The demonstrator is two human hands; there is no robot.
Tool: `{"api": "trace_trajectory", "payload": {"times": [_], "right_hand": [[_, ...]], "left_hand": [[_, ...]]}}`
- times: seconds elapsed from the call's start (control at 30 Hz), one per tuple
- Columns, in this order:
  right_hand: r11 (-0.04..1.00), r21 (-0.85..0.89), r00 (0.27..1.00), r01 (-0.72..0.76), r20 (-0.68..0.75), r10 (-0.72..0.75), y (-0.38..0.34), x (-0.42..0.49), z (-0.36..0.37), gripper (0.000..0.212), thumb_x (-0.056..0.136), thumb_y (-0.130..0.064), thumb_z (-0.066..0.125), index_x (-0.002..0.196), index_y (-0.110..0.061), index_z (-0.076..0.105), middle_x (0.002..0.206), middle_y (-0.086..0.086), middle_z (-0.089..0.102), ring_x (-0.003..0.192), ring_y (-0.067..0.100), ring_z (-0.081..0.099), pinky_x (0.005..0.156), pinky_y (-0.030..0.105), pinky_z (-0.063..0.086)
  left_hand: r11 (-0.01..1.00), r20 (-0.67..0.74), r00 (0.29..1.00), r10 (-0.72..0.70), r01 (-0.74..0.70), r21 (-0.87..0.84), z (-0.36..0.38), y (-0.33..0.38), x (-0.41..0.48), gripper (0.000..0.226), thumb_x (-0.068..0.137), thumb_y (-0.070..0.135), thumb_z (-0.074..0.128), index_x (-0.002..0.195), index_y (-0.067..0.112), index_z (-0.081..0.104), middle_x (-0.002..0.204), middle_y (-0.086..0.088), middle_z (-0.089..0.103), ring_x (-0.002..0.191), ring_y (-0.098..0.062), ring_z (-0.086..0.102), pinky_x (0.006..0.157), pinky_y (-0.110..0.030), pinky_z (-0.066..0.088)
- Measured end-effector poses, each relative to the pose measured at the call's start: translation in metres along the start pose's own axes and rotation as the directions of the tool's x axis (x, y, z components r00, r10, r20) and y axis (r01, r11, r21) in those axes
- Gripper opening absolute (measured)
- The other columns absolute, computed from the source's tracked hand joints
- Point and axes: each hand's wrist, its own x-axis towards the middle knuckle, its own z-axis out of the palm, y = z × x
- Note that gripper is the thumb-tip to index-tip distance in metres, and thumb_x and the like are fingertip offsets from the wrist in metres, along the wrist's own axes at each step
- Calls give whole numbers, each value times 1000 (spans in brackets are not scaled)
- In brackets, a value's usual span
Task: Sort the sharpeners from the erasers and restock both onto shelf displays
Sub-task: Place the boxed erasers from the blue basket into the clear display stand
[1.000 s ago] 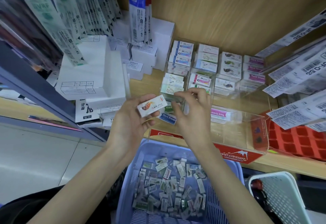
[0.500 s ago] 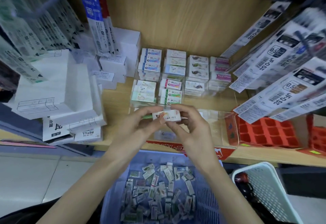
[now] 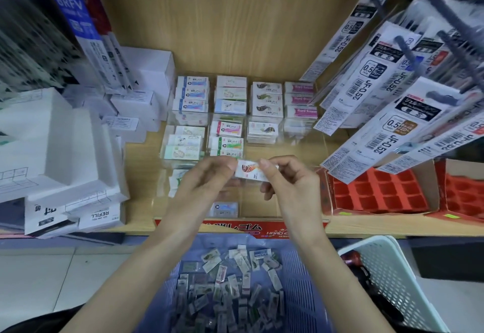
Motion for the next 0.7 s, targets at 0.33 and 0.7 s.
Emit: {"api": "trace_trajectory", "payload": {"times": [0.33, 0.7], "right_hand": [[951, -297, 950, 82, 311, 16, -1, 3, -4, 12, 83, -9, 70, 84, -20, 66, 82, -9, 67, 81, 5, 60, 77, 22, 46], [996, -89, 995, -16, -95, 7, -4, 16, -2, 31, 79, 3, 70, 93, -23, 59, 94, 0, 66, 80, 4, 64, 76, 27, 55]], "left_hand": [[987, -41, 986, 163, -162, 25, -2, -2, 7, 18, 82, 13, 66, 96, 23, 65, 76, 11, 70, 73, 3, 63, 65, -9, 47], [996, -121, 988, 92, -91, 10, -8, -3, 9, 25, 95, 35, 45, 96, 20, 65, 101, 7, 70, 97, -5, 66, 89, -28, 50]]}}
